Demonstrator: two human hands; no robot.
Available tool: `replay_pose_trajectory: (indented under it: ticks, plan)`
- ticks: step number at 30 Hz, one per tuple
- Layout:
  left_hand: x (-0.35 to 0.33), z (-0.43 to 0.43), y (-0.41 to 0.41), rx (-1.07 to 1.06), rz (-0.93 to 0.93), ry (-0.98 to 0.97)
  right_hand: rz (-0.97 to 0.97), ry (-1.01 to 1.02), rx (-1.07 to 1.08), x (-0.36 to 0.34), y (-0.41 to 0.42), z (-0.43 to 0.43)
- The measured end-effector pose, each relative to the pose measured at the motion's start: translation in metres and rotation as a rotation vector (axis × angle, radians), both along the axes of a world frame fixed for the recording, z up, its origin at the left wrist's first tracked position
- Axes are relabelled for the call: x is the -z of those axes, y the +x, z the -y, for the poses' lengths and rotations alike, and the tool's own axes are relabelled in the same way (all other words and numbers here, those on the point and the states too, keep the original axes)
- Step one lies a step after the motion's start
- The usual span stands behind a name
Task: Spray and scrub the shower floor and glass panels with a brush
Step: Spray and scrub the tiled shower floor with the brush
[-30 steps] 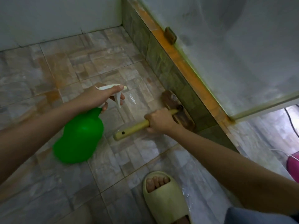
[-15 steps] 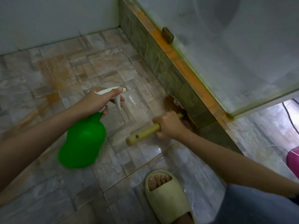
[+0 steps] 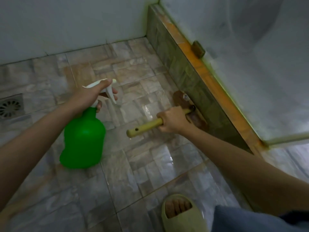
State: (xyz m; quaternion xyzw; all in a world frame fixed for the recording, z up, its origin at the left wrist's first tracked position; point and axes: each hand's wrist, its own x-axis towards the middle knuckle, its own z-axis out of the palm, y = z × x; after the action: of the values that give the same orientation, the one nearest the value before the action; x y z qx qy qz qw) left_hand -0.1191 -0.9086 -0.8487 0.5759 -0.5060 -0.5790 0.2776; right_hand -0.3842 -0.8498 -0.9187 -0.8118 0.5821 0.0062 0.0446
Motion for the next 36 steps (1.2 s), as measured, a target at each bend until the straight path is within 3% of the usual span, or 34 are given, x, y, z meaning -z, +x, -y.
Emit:
replay_pose_trajectory:
  ticks: [6, 8, 11, 13, 17, 20, 24, 26, 30, 33, 34, 35, 36]
  plan:
    - [0.002, 0.025, 0.008, -0.078, 0.002, -0.060, -0.091, 0.001, 0.046, -0.016, 0.039, 0.115]
    - [0.002, 0.030, 0.011, -0.105, -0.030, -0.065, -0.051, 0.021, 0.013, -0.013, 0.036, 0.111]
    - [0.007, 0.038, 0.024, -0.151, -0.068, -0.051, -0.159, 0.052, -0.160, 0.007, 0.031, 0.085]
    - [0.012, 0.042, 0.034, -0.190, -0.064, -0.050, -0.174, 0.072, -0.114, 0.001, 0.043, 0.110]
    - [0.015, 0.043, 0.046, -0.209, -0.047, -0.068, 0.120, 0.096, -0.005, -0.027, 0.049, 0.161]
    - [0.010, 0.033, 0.047, -0.171, -0.030, -0.071, 0.054, 0.003, -0.089, -0.018, 0.033, 0.130]
    - [0.006, 0.017, 0.039, -0.118, 0.023, -0.062, -0.127, -0.238, 0.201, -0.012, 0.016, 0.062]
    - [0.004, 0.009, 0.029, -0.095, 0.043, -0.065, 0.051, -0.117, 0.296, -0.013, 0.009, 0.037]
    - [-0.004, -0.004, 0.013, -0.111, 0.000, -0.033, 0.927, 0.365, 0.399, -0.015, -0.005, 0.011]
    - [-0.011, -0.015, 0.002, -0.058, -0.017, -0.019, 1.568, 0.693, 0.799, -0.035, -0.014, -0.002]
    - [-0.011, -0.019, -0.001, -0.042, -0.014, -0.022, 1.599, 0.741, 0.893, -0.041, -0.019, -0.010]
    - [-0.010, -0.022, -0.003, -0.032, -0.009, -0.028, 1.437, 0.703, 0.898, -0.047, -0.024, -0.020]
    - [-0.008, -0.024, -0.005, -0.024, 0.002, -0.036, 1.157, 0.614, 0.817, -0.053, -0.026, -0.031]
